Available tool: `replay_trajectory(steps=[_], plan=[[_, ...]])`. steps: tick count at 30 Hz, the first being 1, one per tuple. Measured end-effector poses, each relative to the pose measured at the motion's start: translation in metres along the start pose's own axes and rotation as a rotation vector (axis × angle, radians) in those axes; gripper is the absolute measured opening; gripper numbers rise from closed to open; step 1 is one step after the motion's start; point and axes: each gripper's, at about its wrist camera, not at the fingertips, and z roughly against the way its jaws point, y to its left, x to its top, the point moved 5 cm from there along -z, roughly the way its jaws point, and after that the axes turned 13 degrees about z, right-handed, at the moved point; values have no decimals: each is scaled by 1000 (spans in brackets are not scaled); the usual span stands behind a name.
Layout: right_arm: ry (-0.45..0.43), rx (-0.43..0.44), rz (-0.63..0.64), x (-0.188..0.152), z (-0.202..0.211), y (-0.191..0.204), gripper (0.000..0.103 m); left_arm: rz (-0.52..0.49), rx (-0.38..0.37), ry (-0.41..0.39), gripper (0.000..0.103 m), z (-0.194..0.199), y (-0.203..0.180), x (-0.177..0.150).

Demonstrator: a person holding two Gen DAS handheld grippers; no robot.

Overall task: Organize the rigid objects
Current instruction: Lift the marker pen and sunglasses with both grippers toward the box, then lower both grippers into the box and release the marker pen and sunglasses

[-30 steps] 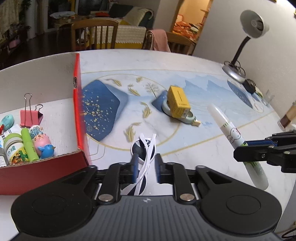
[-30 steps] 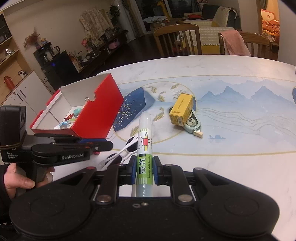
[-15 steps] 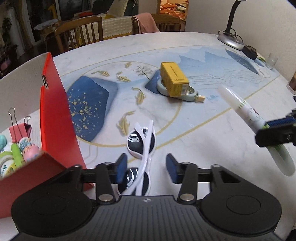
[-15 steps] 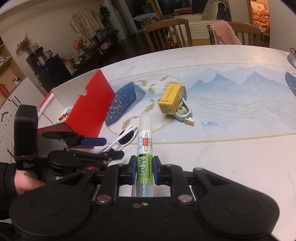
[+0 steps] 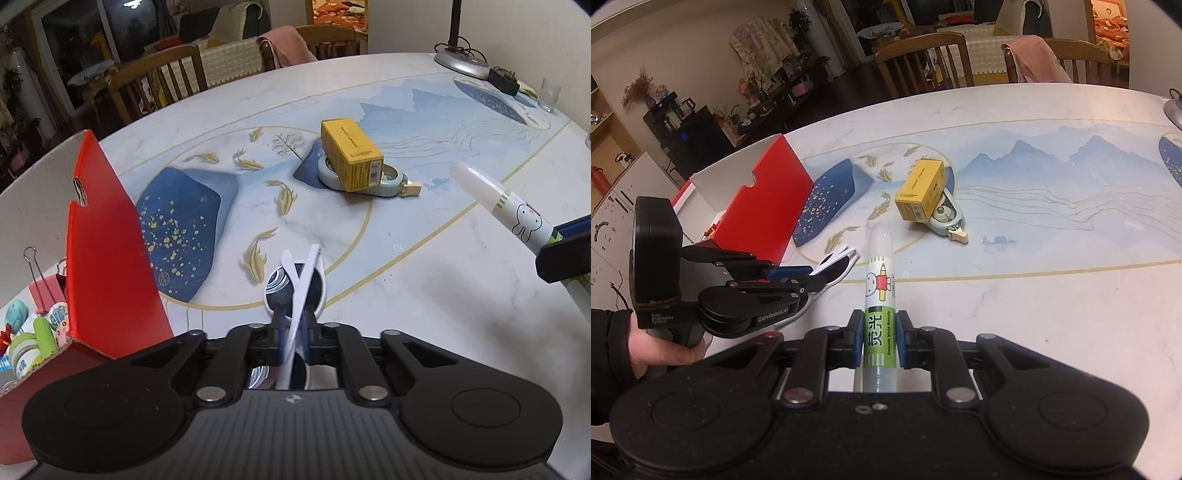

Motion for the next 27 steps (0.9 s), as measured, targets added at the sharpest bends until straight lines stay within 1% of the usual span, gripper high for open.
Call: replay_trajectory(steps=[2,4,10,17,21,27], plan=[[2,-2,2,0,0,0,17,30,-7,-1,4,2,3,2],[-1,-2,1,0,2,-1,17,85,-29,-10,4,8,9,4],[-20,-6,4,5,6,0,17,232,-98,-68,4,40,26,12],[-42,-4,12,18,9,11,17,282,-136,-147,4,82,38,28],[-54,8,32,31,9,27,17,299,-133,-178,4,101,52,36],[-81,18,78,59,8,57,17,323,-115,-201,4,121,83,40]])
